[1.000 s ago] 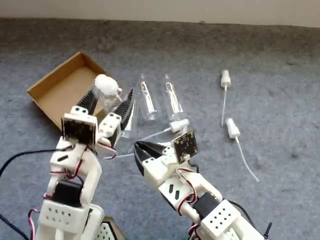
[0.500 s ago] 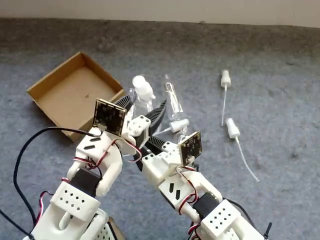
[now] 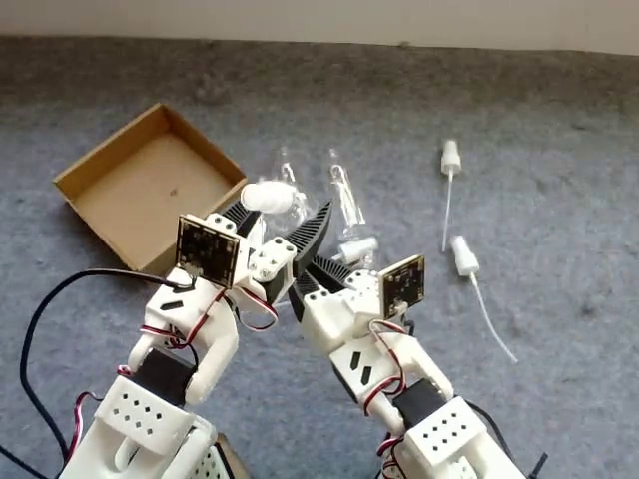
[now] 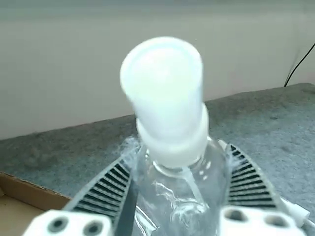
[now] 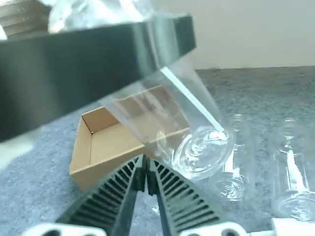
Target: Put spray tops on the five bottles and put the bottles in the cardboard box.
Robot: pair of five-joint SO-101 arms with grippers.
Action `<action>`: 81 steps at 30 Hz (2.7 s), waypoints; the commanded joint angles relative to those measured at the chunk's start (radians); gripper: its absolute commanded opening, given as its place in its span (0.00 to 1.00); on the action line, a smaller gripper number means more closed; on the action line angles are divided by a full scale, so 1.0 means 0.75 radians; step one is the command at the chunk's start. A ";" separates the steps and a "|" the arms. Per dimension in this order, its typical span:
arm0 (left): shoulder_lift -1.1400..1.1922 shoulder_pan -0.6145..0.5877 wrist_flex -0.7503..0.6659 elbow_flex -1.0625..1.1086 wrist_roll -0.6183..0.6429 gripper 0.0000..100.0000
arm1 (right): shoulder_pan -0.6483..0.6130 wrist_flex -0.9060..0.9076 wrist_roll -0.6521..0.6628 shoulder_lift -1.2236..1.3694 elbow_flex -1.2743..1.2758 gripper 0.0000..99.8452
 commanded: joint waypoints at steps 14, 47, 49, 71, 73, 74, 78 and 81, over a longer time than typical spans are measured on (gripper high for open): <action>0.019 -0.226 -0.039 -0.118 -0.127 0.08 | 0.038 -0.021 0.012 -0.013 0.171 0.01; 1.654 -0.801 -0.546 -0.958 -0.133 0.08 | 0.046 0.064 0.014 -0.013 0.171 0.01; 1.744 -0.801 -0.546 -1.044 -0.133 0.08 | 0.048 0.064 0.014 -0.013 0.171 0.01; 2.249 -0.875 -0.550 -1.454 -0.254 0.08 | 0.048 0.066 0.014 -0.011 0.169 0.01; 2.268 -0.879 -0.546 -1.462 -0.254 0.08 | 0.048 0.066 0.014 -0.011 0.169 0.01; 2.270 -0.879 -0.546 -1.464 -0.256 0.08 | 0.048 0.066 0.014 -0.011 0.169 0.01; 2.270 -0.879 -0.544 -1.464 -0.256 0.08 | 0.048 0.066 0.014 -0.011 0.169 0.01; 2.274 -0.879 -0.544 -1.464 -0.256 0.08 | 0.048 0.066 0.014 -0.011 0.167 0.01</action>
